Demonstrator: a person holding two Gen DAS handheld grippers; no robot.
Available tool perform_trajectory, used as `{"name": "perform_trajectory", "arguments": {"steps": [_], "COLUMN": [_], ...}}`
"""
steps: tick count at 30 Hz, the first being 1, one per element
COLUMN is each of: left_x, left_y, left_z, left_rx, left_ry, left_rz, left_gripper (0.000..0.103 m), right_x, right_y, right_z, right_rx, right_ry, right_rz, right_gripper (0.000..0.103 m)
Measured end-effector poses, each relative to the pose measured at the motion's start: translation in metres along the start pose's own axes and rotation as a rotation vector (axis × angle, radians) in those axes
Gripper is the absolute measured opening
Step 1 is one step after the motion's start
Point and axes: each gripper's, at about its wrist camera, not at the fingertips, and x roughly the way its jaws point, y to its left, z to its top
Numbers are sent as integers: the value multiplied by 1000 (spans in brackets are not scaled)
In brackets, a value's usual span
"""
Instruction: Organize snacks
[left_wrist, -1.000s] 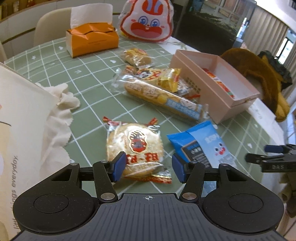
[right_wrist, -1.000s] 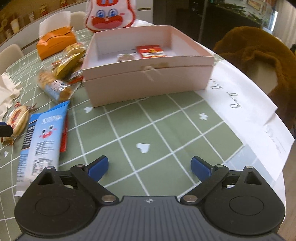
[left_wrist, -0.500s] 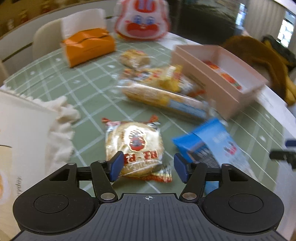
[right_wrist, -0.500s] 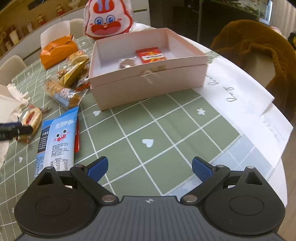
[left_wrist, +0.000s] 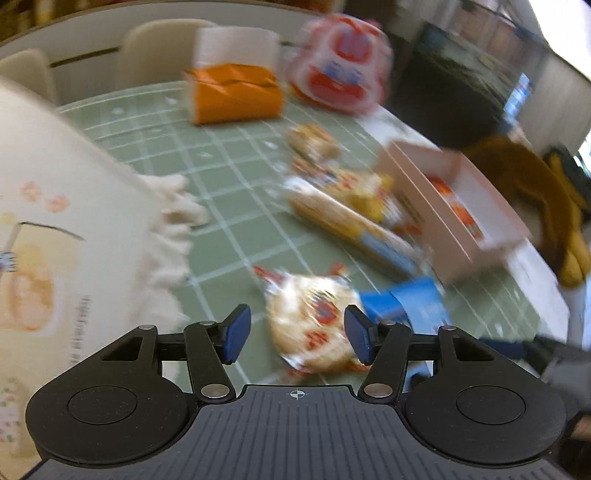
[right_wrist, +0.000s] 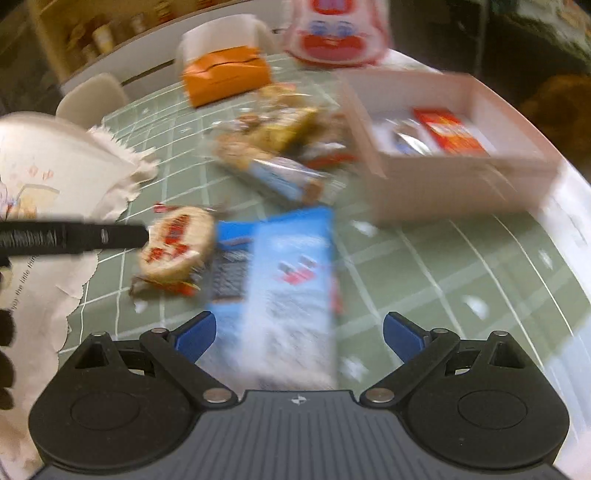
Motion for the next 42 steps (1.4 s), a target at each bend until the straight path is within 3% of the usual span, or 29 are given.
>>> {"name": "perform_trajectory", "arguments": {"steps": [4, 6, 7, 13, 16, 19, 21, 27, 33, 39, 42], "left_x": [9, 16, 20, 40, 47, 57, 61, 61, 42, 24, 19], "left_y": [7, 5, 4, -13, -27, -37, -39, -42, -36, -24, -19], "left_z": [7, 6, 7, 3, 0, -2, -3, -4, -24, -38, -41], "left_rx": [-33, -30, -29, 7, 61, 97, 90, 97, 84, 70, 75], "left_ry": [12, 25, 33, 65, 83, 116, 121, 120, 130, 137, 139], "left_rz": [5, -3, -5, -17, -10, -15, -17, -20, -60, -47, -48], "left_gripper": [61, 61, 61, 62, 62, 69, 72, 71, 68, 68, 68], "right_x": [27, 27, 23, -23, -42, -43, -41, -40, -36, -7, 15], "right_y": [24, 26, 23, -19, -55, -90, -111, -120, -86, -40, -17], "right_z": [10, 8, 8, 2, -7, -14, -18, -18, -7, 14, 21], "right_rx": [-80, -96, -88, -8, 60, 119, 161, 141, 65, 8, -37], "right_ry": [46, 54, 49, -23, -42, -36, -38, -47, -47, -3, 26], "right_rz": [-45, -68, -68, -111, -177, -267, -265, -322, -178, -20, 3], "right_gripper": [95, 82, 82, 81, 81, 82, 87, 87, 89, 89, 89]}}
